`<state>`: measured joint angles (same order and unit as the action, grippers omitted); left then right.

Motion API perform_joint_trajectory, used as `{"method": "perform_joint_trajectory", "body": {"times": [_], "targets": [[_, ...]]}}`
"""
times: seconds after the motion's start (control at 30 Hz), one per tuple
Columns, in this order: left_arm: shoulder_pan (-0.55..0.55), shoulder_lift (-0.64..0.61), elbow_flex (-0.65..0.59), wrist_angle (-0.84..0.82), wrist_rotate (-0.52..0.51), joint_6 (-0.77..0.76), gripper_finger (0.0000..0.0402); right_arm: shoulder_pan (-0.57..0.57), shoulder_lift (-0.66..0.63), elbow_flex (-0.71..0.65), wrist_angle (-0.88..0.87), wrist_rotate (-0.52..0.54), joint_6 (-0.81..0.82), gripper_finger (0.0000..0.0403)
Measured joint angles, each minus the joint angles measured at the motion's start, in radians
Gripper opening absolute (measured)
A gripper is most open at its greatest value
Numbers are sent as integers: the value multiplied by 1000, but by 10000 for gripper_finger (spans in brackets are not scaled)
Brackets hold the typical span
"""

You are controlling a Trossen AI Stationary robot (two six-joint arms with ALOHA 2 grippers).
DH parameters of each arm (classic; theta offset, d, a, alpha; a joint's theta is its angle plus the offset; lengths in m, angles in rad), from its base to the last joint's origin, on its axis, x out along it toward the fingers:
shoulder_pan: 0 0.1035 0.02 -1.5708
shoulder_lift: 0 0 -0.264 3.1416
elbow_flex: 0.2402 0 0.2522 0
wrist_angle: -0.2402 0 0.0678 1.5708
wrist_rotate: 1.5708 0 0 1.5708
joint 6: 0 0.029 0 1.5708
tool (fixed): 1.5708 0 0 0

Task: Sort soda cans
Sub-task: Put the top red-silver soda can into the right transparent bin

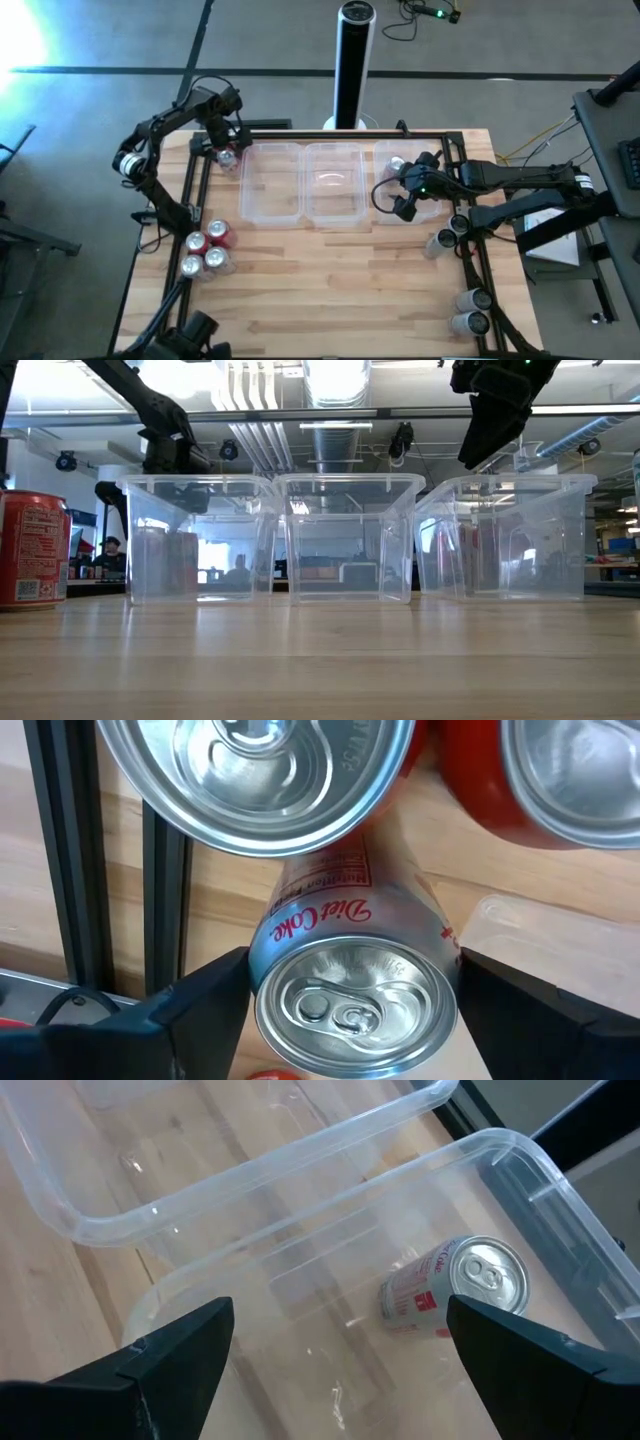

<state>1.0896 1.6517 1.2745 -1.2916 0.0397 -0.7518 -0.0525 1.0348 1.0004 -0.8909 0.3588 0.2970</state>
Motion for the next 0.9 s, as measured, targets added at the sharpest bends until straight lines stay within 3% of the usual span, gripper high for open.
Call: {"method": "perform_joint_trajectory", "body": {"times": [0.6,0.9], "targets": [[-12,0,-23,23,-33,35,326,0,0,0,-49,-2,46,361],[-12,-64,-62,77,-14,58,326,0,0,0,-48,-2,46,361]]}}
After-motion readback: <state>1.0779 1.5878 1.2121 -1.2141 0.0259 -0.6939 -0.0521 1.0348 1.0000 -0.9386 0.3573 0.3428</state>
